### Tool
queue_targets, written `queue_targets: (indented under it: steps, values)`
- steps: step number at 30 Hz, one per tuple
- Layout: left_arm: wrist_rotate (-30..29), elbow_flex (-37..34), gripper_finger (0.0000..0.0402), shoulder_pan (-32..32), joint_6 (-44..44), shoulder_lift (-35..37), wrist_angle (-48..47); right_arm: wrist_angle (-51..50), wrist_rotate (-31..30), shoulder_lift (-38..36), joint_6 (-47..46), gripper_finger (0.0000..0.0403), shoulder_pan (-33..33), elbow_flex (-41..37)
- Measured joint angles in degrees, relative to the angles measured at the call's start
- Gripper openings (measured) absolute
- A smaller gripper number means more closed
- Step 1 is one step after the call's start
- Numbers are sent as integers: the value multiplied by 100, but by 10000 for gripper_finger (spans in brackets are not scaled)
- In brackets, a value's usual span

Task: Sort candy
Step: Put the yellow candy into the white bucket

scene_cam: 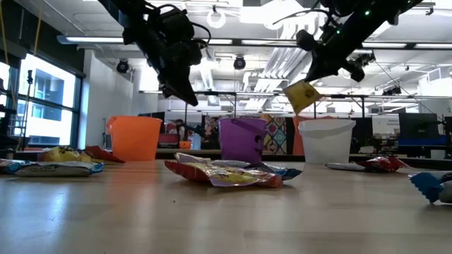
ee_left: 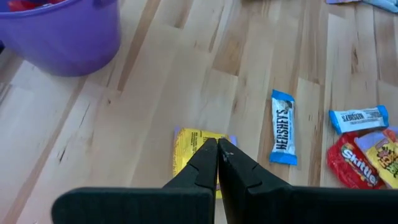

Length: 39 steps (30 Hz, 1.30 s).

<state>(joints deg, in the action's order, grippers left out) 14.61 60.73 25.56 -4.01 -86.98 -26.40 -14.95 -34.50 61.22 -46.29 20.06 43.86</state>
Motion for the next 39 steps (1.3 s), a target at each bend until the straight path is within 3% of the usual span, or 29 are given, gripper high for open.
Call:
queue_targets:
  steps: [3, 9, 13, 22, 25, 30, 32, 36, 39]
  values:
    - [-32, 0, 0, 0, 132, 0, 70, 79, -277, -1, 292, 0, 482, 0]
    - [-74, 0, 0, -1, 558, 0, 196, -201, -180, 152, 708, 0, 1356, 2]
    - [-353, 0, 0, -89, 629, 0, 195, -104, 206, 513, 915, 0, 1866, 2]
    - [-405, -3, 0, -227, 820, 0, 132, -4, 1061, 1380, 725, 0, 2486, 2]
    - [-537, -243, 0, -290, 1034, 2, 815, -6, 1105, 1398, 770, 0, 2558, 2]
    - [-650, -1236, 0, -352, 1853, -2, 2782, -28, 1248, 1369, 917, 0, 2663, 2]
    - [-812, -1589, 0, -380, 2133, 0, 3063, -68, 1332, 1369, 928, 0, 2692, 2]
    - [-1003, -1945, 0, -391, 2193, 178, 2564, -69, 1355, 1369, 1097, 0, 2694, 2]
    - [-1090, -2041, 0, -389, 2091, 400, 1645, -138, 1416, 1369, 1183, 0, 2694, 2]
